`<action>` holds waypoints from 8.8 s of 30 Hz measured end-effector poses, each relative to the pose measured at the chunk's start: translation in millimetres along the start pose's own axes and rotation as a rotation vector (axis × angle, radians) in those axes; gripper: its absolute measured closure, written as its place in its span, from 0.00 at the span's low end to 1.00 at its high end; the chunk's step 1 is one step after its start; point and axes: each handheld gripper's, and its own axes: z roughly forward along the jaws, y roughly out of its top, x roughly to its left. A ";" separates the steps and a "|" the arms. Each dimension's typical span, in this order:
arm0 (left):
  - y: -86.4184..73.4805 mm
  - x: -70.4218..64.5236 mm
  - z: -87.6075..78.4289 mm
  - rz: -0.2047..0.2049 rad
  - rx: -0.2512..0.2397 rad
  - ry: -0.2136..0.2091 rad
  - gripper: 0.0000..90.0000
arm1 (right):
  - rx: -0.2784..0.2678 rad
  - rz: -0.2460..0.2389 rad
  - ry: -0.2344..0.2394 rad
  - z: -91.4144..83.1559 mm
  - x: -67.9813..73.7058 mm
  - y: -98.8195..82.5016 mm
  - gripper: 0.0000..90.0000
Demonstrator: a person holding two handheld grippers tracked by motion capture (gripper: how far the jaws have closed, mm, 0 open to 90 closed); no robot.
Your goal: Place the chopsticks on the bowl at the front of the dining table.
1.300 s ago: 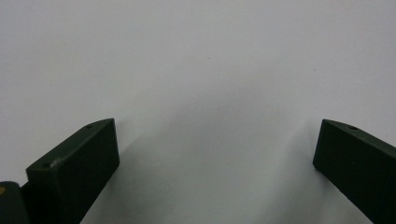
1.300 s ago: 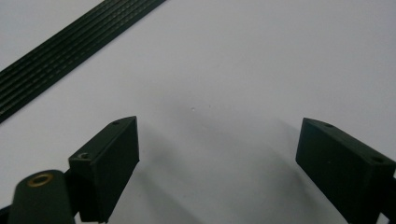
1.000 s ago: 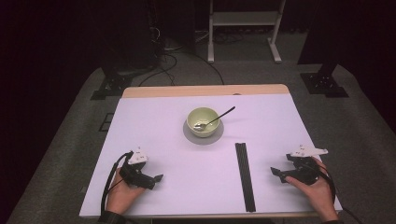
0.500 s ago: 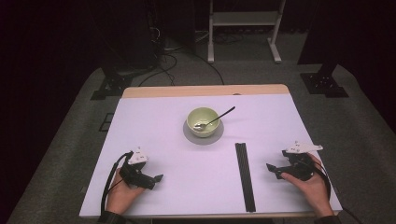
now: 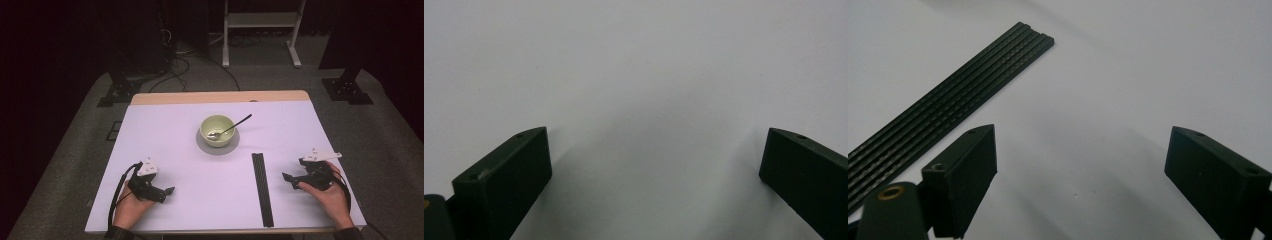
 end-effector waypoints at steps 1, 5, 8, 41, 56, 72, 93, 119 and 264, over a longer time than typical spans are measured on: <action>0.0 -0.1 0.0 0.001 0.000 0.000 0.00 | -0.003 0.001 0.000 0.0 -0.2 1.2 0.13; -0.1 0.0 0.0 0.001 0.000 0.000 0.00 | -0.008 0.009 0.002 -0.4 -0.5 3.3 0.13; -0.1 -0.1 0.0 0.001 0.000 0.001 0.00 | -0.013 0.007 0.004 -0.1 -1.2 4.8 0.13; -0.1 -0.1 0.0 0.001 0.000 0.001 0.00 | -0.026 -0.001 0.017 19.4 3.3 35.5 0.13; -0.1 -0.1 0.0 0.002 -0.001 0.001 0.00 | -0.033 -0.002 0.021 28.7 4.7 47.9 0.14; -0.2 -0.1 0.0 0.002 -0.001 0.001 0.00 | -0.025 -0.005 0.033 44.5 7.3 61.1 0.14; -0.2 -0.1 0.0 0.001 -0.001 0.001 0.00 | 0.049 -0.010 0.007 74.2 2.0 57.1 0.14; -0.2 -0.1 0.0 0.002 -0.001 0.001 0.00 | 0.083 -0.010 -0.018 76.4 -2.2 52.7 0.14; -0.2 -0.3 -0.1 0.002 -0.002 0.002 0.00 | 0.111 -0.056 0.022 -36.7 57.0 -49.5 0.14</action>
